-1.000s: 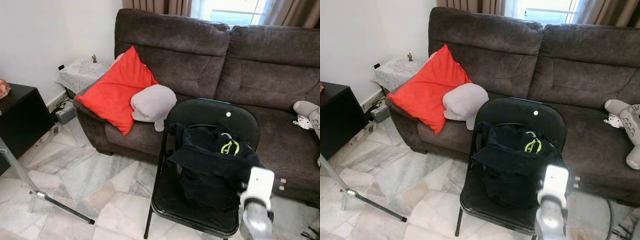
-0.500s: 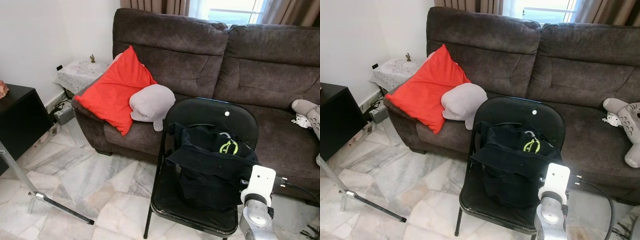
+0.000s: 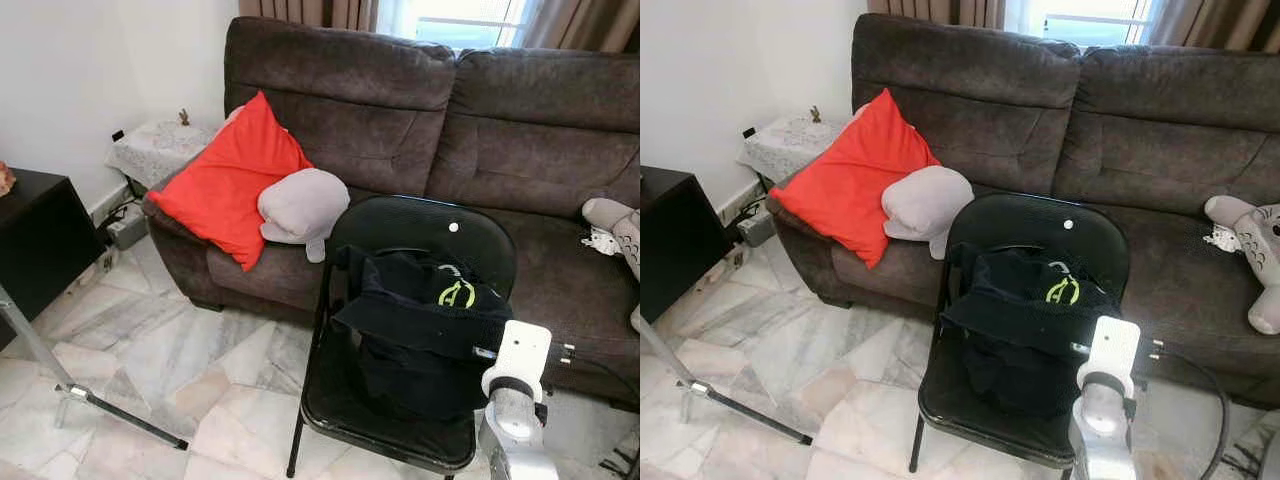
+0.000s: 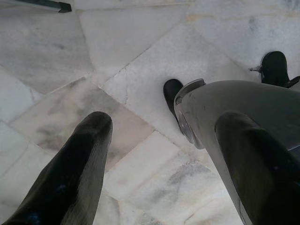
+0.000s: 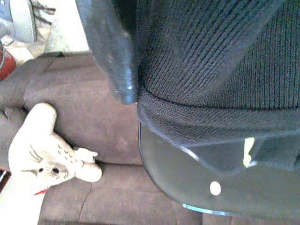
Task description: Hang hanger
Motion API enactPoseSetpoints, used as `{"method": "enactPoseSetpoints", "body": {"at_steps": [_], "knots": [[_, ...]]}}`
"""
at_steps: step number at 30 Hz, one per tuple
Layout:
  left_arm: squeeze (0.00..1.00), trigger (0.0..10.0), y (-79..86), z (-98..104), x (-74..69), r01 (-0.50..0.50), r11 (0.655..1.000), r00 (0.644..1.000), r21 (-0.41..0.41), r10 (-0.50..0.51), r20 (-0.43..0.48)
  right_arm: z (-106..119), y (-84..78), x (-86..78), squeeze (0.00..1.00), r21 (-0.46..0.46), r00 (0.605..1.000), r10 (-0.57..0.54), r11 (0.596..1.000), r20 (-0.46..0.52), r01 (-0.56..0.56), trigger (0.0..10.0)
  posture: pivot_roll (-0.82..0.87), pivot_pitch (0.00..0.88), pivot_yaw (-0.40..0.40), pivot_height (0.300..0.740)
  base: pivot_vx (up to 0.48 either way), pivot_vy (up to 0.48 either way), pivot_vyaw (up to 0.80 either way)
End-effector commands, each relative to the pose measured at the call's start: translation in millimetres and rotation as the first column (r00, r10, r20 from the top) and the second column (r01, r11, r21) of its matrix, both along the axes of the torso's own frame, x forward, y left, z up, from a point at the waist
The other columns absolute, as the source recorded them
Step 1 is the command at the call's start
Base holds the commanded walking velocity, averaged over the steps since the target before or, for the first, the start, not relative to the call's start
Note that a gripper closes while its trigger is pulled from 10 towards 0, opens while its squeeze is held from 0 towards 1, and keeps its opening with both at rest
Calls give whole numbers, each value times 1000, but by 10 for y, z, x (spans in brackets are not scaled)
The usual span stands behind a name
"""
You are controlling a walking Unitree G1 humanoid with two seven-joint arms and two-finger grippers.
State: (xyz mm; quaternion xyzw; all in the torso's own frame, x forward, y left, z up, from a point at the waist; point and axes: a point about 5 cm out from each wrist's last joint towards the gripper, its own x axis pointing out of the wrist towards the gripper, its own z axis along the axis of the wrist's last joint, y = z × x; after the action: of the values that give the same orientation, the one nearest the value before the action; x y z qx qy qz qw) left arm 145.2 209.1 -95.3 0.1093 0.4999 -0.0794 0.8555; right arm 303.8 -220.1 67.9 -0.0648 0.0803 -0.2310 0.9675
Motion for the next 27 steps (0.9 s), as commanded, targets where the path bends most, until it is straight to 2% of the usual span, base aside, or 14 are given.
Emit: {"method": "enactPoseSetpoints", "body": {"at_steps": [1,7,14,18,27], "knots": [[0,10000,13,-19,-53,18,1000,1000,17,-18,-21,63,-4,35,0,-12,1000,0,1000,23,0,0,45,0,6,740,0,0,0],[0,10000,11,-18,-51,19,1000,1000,17,-19,-20,167,27,97,0,-38,998,15,999,54,-13,0,46,0,6,740,0,0,0],[0,10000,12,-18,-51,20,1000,1000,17,-19,-20,561,188,246,0,-191,979,127,977,160,-95,0,43,0,7,740,0,0,0],[0,10000,12,-19,-52,19,1000,1000,17,-19,-21,704,244,279,0,-225,967,154,968,203,-107,0,43,0,7,740,0,0,0],[0,10000,9,-18,-48,19,1000,1000,15,-19,-22,908,274,294,0,-220,952,169,969,256,-113,0,39,0,7,740,0,0,0]]}}
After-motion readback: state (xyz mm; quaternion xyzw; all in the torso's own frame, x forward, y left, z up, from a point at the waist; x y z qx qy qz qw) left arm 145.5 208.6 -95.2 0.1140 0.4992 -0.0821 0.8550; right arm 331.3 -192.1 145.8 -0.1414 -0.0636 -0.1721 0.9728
